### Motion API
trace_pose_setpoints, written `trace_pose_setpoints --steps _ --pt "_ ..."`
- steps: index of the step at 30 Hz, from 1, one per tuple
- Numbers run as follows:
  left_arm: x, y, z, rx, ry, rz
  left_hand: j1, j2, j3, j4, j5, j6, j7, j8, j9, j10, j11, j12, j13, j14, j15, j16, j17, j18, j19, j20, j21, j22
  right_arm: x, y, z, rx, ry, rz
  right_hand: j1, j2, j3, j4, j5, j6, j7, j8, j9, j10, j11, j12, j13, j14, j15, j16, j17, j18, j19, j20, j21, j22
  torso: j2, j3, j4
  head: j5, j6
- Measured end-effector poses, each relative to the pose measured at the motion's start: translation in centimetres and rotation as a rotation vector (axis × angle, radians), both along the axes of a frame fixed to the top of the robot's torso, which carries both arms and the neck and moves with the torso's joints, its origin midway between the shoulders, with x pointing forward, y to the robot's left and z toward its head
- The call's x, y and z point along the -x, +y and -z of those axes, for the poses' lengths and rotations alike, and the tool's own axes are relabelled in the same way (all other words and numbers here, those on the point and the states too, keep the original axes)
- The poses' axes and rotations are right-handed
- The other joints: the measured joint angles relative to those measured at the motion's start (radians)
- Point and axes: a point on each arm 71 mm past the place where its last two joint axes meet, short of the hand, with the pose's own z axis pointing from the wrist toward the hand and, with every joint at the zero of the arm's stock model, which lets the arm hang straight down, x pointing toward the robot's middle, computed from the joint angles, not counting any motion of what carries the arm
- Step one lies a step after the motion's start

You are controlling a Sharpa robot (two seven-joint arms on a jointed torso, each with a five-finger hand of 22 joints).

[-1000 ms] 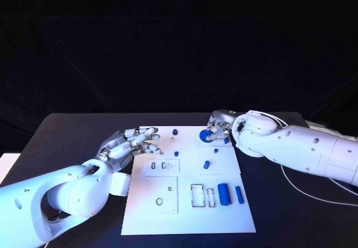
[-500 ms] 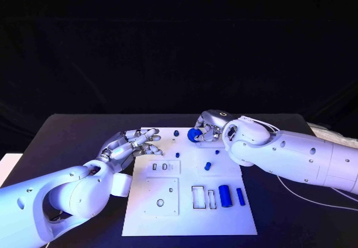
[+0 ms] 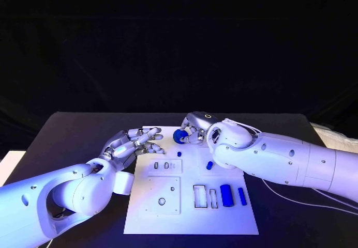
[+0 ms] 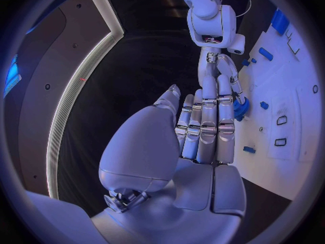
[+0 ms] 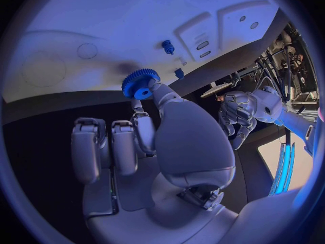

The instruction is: Assemble the parts on the task board

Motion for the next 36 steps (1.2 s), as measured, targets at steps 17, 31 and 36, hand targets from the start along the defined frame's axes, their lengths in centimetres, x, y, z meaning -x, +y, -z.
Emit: trace_pose_setpoints --steps 17,31,36 --pt "0.0 -0.1 0.0 0.001 0.002 0.003 0.004 -0.004 0.000 0.000 0.000 0.000 0.000 0.000 0.000 0.000 0.000 0.000 0.000 0.000 0.000 0.000 0.001 0.000 0.000 0.000 0.000 0.001 -0.5 1.4 1.0 -0.001 0.026 0.009 -0.023 -0.012 0.009 0.000 -0.001 -0.002 -0.002 -0.014 0.000 -0.004 0.004 -0.025 0.000 0.000 0.000 0.000 0.001 0.000 0.000 0.000 0.000 0.000 0.000 0.0018 -0.0035 0.010 -0.006" --pt "0.0 -0.1 0.1 0.000 0.004 0.005 0.004 -0.004 0.000 0.000 0.000 0.000 0.000 0.000 0.000 0.000 0.000 0.000 0.000 0.000 0.000 0.000 0.001 0.000 0.000 0.000 0.000 0.001 -0.7 1.6 1.5 -0.004 0.045 0.007 -0.078 -0.046 -0.007 0.018 -0.068 -0.120 0.031 -0.043 -0.011 -0.043 0.032 -0.122 -0.036 -0.002 0.017 -0.004 0.000 0.000 -0.007 0.015 0.000 0.001 0.000 0.0016 -0.0035 0.013 -0.007" --pt "0.0 -0.1 0.1 0.000 0.005 0.006 0.004 -0.004 0.003 -0.003 0.000 0.000 0.000 0.000 0.000 0.000 0.000 0.000 0.000 0.000 0.000 0.000 0.002 0.000 -0.004 0.004 0.000 0.001 -0.7 1.5 1.5 -0.007 0.049 0.004 -0.078 -0.046 -0.010 0.021 -0.068 -0.124 0.028 -0.043 -0.011 -0.047 0.036 -0.124 -0.039 -0.002 0.017 -0.004 0.000 0.000 -0.007 0.015 0.000 0.001 -0.001 0.0015 -0.0035 0.013 -0.007"
